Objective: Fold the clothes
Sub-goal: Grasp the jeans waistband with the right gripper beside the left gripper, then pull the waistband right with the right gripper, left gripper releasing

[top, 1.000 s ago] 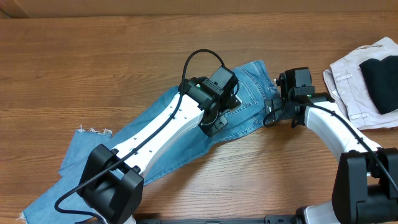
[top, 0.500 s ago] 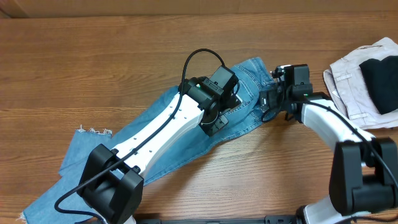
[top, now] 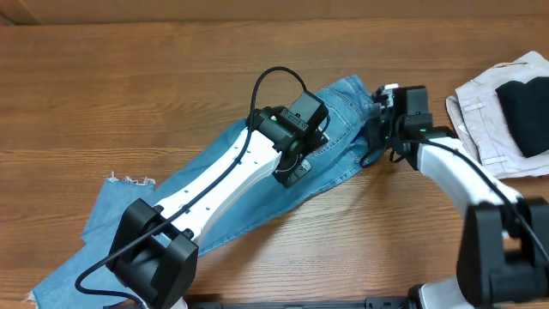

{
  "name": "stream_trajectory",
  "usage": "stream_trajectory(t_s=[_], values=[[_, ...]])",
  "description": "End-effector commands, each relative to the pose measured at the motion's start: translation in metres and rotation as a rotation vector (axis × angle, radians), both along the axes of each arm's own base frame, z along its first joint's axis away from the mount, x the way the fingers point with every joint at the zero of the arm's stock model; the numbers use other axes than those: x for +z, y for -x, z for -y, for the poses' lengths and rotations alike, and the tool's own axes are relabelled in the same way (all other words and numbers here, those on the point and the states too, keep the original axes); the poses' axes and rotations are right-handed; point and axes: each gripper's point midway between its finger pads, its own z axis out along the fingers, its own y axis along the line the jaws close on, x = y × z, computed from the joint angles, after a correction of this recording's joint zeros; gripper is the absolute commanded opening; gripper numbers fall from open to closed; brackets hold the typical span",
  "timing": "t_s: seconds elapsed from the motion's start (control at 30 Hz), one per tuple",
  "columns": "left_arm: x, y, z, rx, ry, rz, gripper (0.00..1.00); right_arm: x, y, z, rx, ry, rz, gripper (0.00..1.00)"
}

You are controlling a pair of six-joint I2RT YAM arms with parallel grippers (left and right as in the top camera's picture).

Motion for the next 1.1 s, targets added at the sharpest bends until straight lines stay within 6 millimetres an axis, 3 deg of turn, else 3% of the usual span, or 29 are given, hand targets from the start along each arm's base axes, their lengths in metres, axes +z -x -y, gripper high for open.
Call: stream_trajectory(t_s=[0.0, 0.13, 0.3, 0.4, 0.57, 0.77, 0.97, 1.07], values=[[0.007, -0.009, -0.014, 0.077, -0.049, 0.053, 0.09, 0.094, -0.013, 0.019, -0.074, 0.074, 0.221, 0.25], [0.013, -0.011, -0.018, 0.133, -0.031, 0.065, 0.06, 0.128, 0.01, 0.039, -0.143, 0.129, 0.257, 0.24], [0.033, -0.017, -0.03, 0.236, 0.016, 0.101, 0.08, 0.136, 0.028, 0.085, -0.397, 0.214, 0.252, 0.24], [0.046, -0.02, -0.05, 0.328, 0.031, 0.11, 0.11, 0.135, 0.039, 0.112, -0.575, 0.231, 0.244, 0.23], [0.052, -0.011, -0.098, 0.515, -0.035, 0.071, 0.14, 0.133, 0.048, 0.136, -0.705, 0.21, 0.238, 0.23], [0.057, -0.001, -0.169, 0.865, -0.173, 0.065, 0.13, 0.133, 0.05, 0.144, -0.732, 0.203, 0.238, 0.23], [0.075, -0.003, -0.195, 1.036, -0.114, 0.123, 0.16, 0.131, 0.046, 0.136, -0.701, 0.161, 0.236, 0.24], [0.079, 0.007, -0.216, 1.156, -0.135, 0.12, 0.19, 0.13, 0.045, 0.133, -0.691, 0.147, 0.233, 0.35]])
